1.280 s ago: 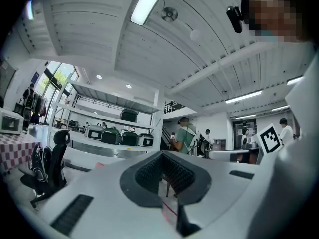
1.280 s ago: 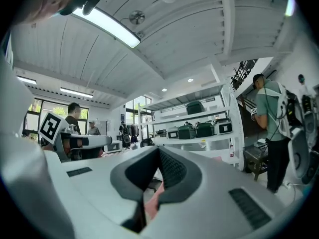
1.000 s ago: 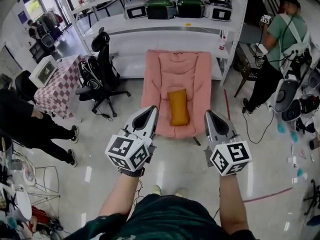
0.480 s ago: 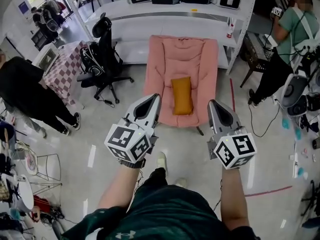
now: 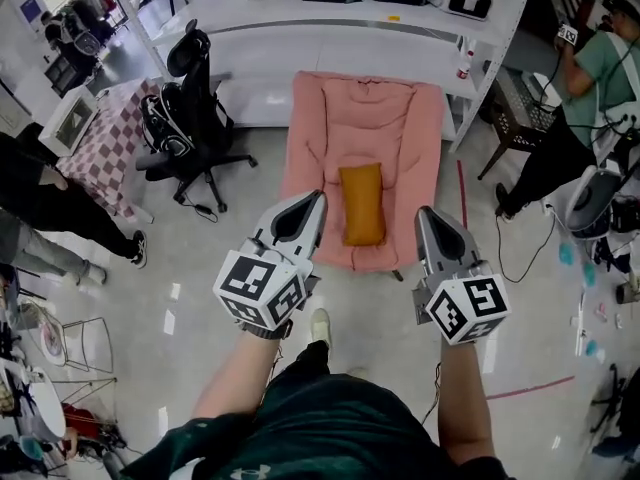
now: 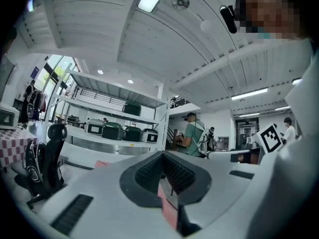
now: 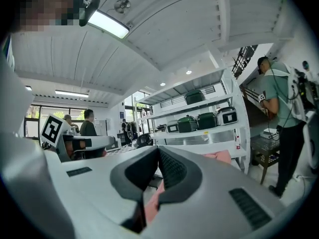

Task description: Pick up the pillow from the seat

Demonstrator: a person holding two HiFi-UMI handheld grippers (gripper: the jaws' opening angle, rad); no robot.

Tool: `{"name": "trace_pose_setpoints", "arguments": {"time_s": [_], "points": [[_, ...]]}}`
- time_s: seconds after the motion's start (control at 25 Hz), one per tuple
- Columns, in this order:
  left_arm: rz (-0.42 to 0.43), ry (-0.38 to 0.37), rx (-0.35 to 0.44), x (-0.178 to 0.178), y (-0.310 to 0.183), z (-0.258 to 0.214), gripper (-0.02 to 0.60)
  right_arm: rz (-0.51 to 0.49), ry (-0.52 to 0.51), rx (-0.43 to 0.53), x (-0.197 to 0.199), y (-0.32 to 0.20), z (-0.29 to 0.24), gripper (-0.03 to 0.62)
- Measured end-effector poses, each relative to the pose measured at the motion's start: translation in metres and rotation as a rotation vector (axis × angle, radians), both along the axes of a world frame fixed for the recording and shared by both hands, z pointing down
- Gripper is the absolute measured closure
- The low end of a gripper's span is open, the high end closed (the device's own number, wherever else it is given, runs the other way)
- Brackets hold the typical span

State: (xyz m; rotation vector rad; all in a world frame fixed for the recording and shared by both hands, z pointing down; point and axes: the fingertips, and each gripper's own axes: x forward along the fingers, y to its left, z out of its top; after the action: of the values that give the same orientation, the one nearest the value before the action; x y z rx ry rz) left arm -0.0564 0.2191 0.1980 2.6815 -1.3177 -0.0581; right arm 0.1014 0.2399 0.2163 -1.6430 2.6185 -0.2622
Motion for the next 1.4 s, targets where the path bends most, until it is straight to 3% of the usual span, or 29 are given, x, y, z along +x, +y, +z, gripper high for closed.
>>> {"name": "trace_pose_setpoints", "arguments": {"time_s": [0.4, 0.72, 0.96, 1.4], "points": [[0.053, 0.008, -0.054, -0.035, -0.128, 0.049, 0.577, 0.062, 0.030, -0.079, -0.038, -0.118, 0.043, 0.591], [0.085, 0.029, -0.138, -0.034, -0.196, 0.098, 0.577, 0.076, 0.046, -0.182, -0.043, -0.182, 0.097, 0.589], [0.061, 0.050, -0.198, -0.026, -0.247, 0.149, 0.577, 0.041, 0.053, -0.300, -0.034, -0.236, 0.174, 0.539], [0.016, 0.001, -0.338, 0.009, -0.352, 0.251, 0.577, -0.056, 0.048, -0.522, -0.006, -0.347, 0.327, 0.493]]}}
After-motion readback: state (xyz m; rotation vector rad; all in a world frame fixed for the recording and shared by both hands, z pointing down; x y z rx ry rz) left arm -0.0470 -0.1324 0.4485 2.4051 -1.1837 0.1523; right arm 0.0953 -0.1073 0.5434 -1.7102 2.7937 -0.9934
